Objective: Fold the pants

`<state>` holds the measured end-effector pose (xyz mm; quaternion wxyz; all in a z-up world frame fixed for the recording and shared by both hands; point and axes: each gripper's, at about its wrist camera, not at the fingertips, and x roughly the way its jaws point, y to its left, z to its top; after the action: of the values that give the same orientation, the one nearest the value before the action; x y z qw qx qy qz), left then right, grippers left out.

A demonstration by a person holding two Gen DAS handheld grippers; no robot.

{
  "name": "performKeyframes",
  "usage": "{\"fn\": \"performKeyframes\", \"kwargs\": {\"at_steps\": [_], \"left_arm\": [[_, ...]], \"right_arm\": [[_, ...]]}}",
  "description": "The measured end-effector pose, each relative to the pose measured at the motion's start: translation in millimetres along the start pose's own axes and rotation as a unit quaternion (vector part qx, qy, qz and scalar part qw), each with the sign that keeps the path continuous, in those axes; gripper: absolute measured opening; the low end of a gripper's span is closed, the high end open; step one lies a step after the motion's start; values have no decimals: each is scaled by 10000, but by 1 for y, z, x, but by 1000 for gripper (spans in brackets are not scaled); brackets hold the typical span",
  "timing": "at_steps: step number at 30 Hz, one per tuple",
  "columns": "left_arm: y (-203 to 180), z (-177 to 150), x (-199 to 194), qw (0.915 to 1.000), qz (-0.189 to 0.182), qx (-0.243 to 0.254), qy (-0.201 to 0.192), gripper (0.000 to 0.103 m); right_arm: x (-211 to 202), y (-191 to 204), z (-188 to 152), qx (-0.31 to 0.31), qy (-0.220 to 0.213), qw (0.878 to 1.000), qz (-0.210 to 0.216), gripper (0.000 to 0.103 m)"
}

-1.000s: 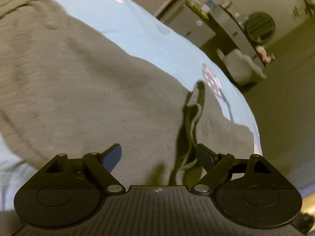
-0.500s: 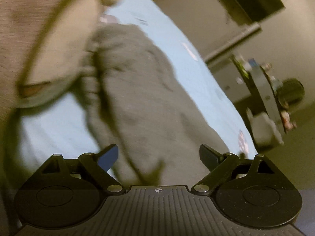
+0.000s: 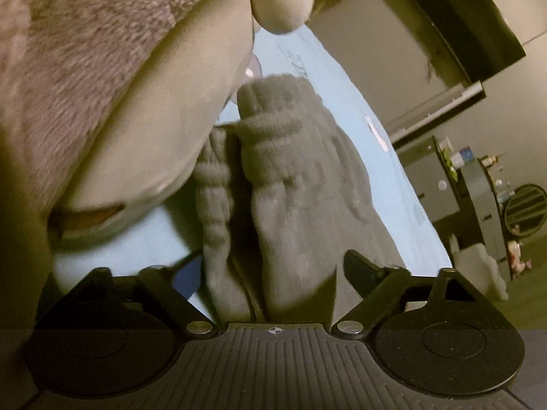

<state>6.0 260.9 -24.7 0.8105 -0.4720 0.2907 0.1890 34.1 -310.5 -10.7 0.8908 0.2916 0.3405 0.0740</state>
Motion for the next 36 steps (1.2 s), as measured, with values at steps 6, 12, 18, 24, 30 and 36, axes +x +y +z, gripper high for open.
{"fn": "performKeyframes", "kwargs": {"at_steps": [6, 12, 18, 24, 30, 36], "left_arm": [[-15, 1, -10, 9989, -351, 305, -59, 25], [-97, -13, -45, 9803, -709, 1821, -289, 21], [-188, -58, -60, 9377, -1201, 3255, -150, 19], [-266, -137, -51, 8680, -1692, 4650, 413, 19], [-290, -230, -20, 8043, -1600, 5604, 1157, 68], [-273, -247, -26, 8013, -1616, 5638, 1183, 82]], "right_arm": [[1, 4, -1, -63, -92, 9998, 191, 79], [-2, 7, -2, -66, -140, 9992, 366, 79], [-9, 7, -1, 13, -108, 9995, 306, 79], [-19, 2, 1, 246, -190, 9991, 302, 79], [-28, -8, 4, 451, -239, 9985, 200, 79], [-34, -19, 8, 626, -243, 9976, 170, 79]]}}
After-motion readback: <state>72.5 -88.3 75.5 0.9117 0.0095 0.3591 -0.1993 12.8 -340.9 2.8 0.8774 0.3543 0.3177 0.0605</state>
